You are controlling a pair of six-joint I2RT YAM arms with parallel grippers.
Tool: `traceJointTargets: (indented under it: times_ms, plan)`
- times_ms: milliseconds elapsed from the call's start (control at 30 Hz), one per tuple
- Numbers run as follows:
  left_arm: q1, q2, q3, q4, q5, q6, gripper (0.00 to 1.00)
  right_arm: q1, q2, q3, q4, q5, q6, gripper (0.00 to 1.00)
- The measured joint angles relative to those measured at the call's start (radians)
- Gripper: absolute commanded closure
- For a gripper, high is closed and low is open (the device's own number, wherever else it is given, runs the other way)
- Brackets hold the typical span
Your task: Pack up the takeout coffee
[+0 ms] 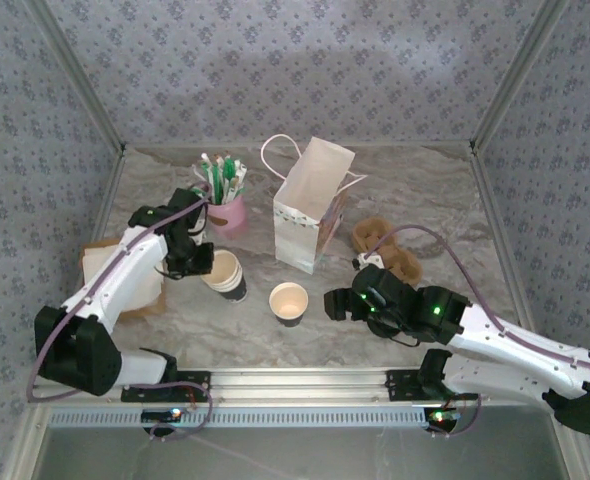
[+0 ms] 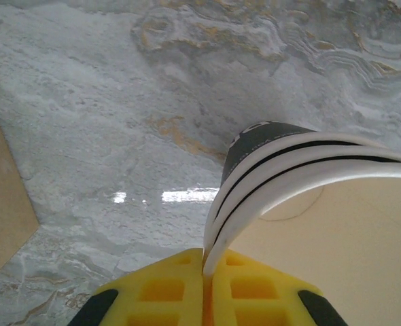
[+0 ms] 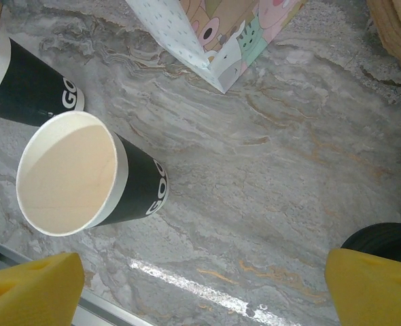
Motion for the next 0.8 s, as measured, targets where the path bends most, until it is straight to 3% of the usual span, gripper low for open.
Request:
traceJointTargets:
  times_ms: [367,633,800]
  plan:
    - [0.119,0.002,0.057,-0.007,-0.107,-0.001,0.92,0.0,0.0,0.0,0.003,-0.017,0.0,0.06]
    - [0.338,0.007,0.082,0.022,-0.094,-0.001,0.91,-0.001,0.002,0.0,-0.003,-0.018,-0.001,0.06]
    - [0.374,0.013,0.082,0.028,-0.084,-0.001,0.89,-0.012,0.016,0.0,-0.023,-0.018,0.001,0.04]
